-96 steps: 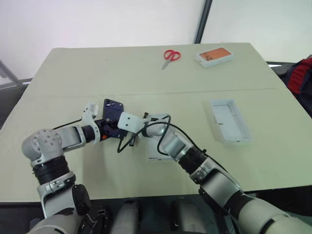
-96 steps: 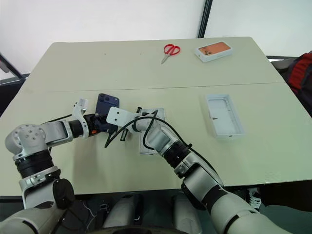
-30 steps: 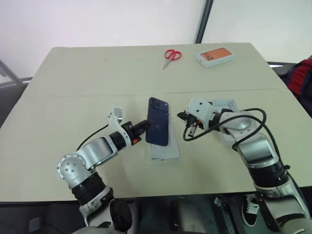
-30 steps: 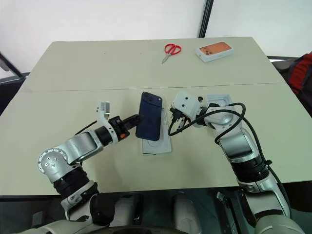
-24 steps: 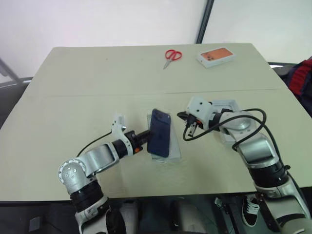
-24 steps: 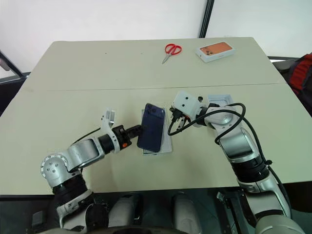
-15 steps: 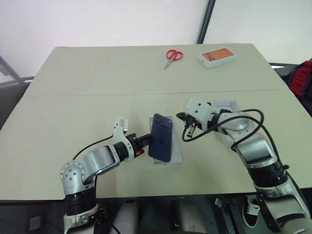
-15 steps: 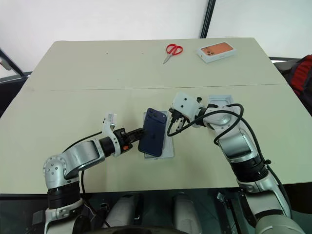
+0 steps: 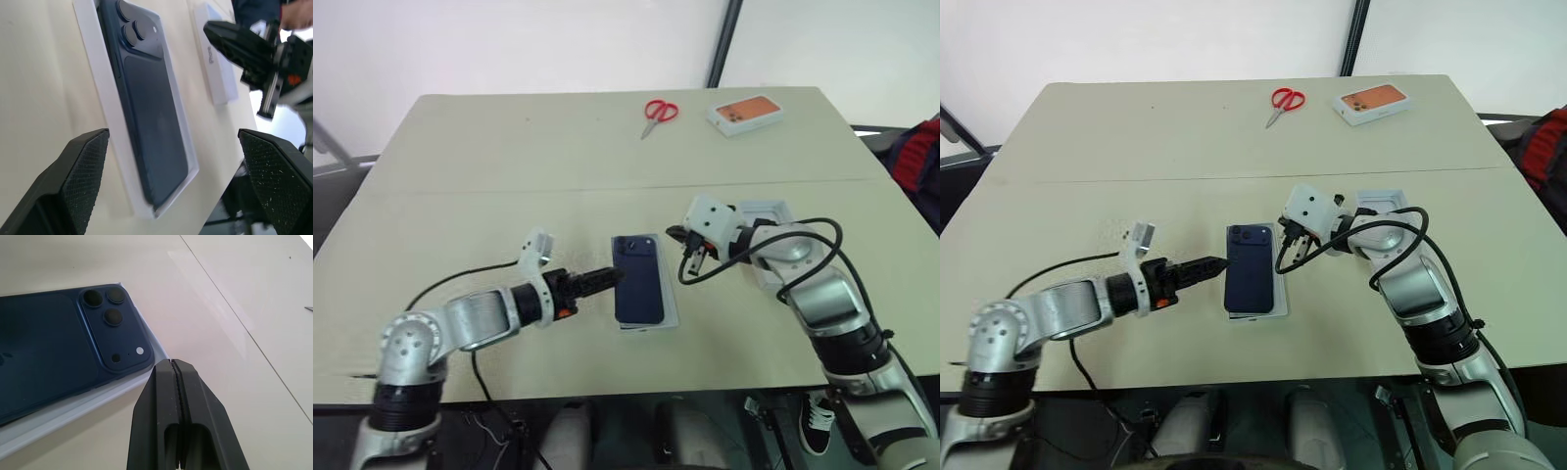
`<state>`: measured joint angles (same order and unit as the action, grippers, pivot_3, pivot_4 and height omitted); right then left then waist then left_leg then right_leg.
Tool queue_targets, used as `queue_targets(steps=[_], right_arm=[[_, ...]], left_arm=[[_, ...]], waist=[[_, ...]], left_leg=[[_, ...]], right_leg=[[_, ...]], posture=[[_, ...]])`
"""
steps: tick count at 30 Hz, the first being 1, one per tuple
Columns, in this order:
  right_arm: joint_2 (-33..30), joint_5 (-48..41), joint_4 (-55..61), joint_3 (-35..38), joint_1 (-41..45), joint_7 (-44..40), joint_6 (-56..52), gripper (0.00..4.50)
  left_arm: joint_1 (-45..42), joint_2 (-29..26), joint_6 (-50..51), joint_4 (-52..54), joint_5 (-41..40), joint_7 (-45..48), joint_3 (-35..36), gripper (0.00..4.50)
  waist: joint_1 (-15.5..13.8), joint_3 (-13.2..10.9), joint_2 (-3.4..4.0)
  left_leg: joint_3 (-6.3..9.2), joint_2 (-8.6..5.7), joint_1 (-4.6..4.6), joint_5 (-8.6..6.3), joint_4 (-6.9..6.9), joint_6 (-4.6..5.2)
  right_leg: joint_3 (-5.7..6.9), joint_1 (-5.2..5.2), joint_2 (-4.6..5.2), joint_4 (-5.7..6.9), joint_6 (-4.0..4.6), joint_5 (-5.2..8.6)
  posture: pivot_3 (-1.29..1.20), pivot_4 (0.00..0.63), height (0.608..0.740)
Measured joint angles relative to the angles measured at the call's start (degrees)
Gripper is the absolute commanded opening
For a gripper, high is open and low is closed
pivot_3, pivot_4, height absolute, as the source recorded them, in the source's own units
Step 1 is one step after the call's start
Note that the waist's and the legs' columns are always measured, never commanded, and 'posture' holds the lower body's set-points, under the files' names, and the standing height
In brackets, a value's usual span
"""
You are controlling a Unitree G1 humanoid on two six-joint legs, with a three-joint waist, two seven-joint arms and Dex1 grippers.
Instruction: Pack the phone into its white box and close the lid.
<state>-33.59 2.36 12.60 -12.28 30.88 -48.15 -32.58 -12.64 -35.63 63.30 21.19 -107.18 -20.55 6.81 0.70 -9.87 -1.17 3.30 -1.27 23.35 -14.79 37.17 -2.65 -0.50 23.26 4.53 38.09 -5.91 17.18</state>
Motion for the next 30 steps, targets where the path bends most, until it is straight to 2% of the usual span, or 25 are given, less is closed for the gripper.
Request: queue_targets(steps=[4, 10, 15, 17, 22, 30], right_arm=[[-0.8, -0.4, -0.3, 0.0, 0.0, -0.1, 0.5, 0.0], [-2.6, -1.1, -0.1, 0.0, -0.1, -1.7, 0.8, 0.0], [-1.4, -4.6, 4.7, -0.7, -0.4, -3.7, -1.9, 0.0], [0.4, -5.5, 8.1, -2.9, -0.4, -3.6, -4.2, 0.0], [4.9, -4.8, 10.2, -9.3, 0.2, 0.1, -11.0, 0.0], [9.5, -3.7, 10.4, -16.8, 5.3, 3.8, -19.7, 0.0]], left_arm=[[0.7, -5.5, -1.1, 1.5, 8.3, 10.5, 1.6, 4.47], [1.8, -16.8, -9.7, 3.6, 35.7, 28.5, 2.4, 4.47], [6.6, -20.7, -20.8, 6.2, 55.3, 42.7, -3.9, 4.47], [8.7, -20.4, -26.9, 6.8, 61.9, 48.1, -5.8, 4.47], [12.1, -19.9, -33.7, 6.5, 68.5, 57.6, -6.0, 4.47], [15.9, -18.2, -35.7, 4.5, 68.3, 68.6, -1.7, 4.47]], waist=[[-0.1, 0.0, 0.01], [0.1, 0.0, 0.05], [0.3, -0.1, 0.15], [0.2, -0.1, 0.19], [0.1, -0.1, 0.2], [0.2, -0.1, 0.22]], left_leg=[[0.01, -0.03, 0.0, -0.04, 0.01, 0.08], [-0.05, -0.08, 0.0, -0.06, -0.08, 0.12], [-0.05, 0.08, 0.0, -0.09, -0.12, 0.16], [-0.03, 0.11, 0.01, -0.09, -0.12, 0.16], [-0.02, 0.09, 0.02, -0.11, -0.1, 0.2], [0.03, 0.1, 0.02, -0.12, -0.1, 0.21]], right_leg=[[0.03, -0.02, -0.01, -0.01, 0.0, 0.0], [0.08, -0.01, -0.04, -0.08, 0.01, 0.01], [0.06, 0.0, -0.03, -0.09, 0.01, 0.01], [0.02, 0.02, -0.02, -0.09, 0.01, 0.01], [0.03, 0.01, 0.04, -0.09, 0.02, 0.01], [0.09, 0.03, 0.04, -0.07, 0.02, 0.01]], posture=[[0.0, 0.15, 0.74], [0.0, 0.15, 0.74], [0.0, 0.15, 0.74], [0.0, 0.15, 0.74], [0.0, 0.15, 0.74], [0.0, 0.15, 0.74]])
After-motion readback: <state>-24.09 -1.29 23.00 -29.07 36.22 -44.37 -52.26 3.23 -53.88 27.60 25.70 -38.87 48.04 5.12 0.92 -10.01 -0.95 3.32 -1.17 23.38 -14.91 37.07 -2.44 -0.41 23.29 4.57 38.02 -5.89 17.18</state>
